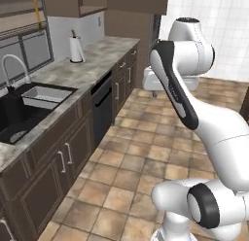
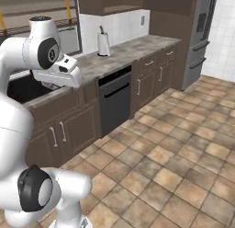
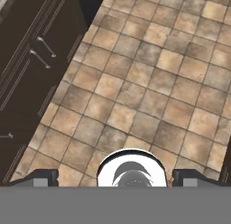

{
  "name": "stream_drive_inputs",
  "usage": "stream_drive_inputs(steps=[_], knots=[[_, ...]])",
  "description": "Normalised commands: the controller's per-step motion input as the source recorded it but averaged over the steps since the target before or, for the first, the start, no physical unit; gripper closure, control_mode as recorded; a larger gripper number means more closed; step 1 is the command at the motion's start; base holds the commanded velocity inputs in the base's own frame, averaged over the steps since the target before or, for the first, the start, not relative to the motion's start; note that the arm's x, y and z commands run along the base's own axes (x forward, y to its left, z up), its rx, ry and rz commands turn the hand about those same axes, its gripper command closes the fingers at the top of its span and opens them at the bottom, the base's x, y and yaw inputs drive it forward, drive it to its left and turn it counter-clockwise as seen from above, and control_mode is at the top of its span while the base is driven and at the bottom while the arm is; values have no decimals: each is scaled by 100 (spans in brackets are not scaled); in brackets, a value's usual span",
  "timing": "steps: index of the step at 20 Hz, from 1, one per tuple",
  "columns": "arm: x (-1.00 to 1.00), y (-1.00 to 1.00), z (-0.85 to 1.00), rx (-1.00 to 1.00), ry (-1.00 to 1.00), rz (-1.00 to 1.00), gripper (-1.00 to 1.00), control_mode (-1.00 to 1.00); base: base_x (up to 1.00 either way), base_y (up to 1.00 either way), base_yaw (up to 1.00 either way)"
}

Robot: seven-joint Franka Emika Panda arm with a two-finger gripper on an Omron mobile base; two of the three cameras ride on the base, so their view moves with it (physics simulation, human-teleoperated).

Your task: Open the cabinet and move the ladle to the pot. Then close the cabinet.

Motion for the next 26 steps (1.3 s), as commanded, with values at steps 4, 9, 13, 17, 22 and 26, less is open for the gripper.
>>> stream_drive_inputs(steps=[4,9,13,17,22,26], knots=[[0,0,0,0,0,0,-100,100,100,46,-27],[0,0,0,0,0,0,-100,100,100,16,-24],[0,0,0,0,0,0,-100,100,100,-16,-5],[0,0,0,0,0,0,-100,100,100,-38,3],[0,0,0,0,0,0,-100,100,100,-43,17],[0,0,0,0,0,0,-100,100,100,-54,32]])
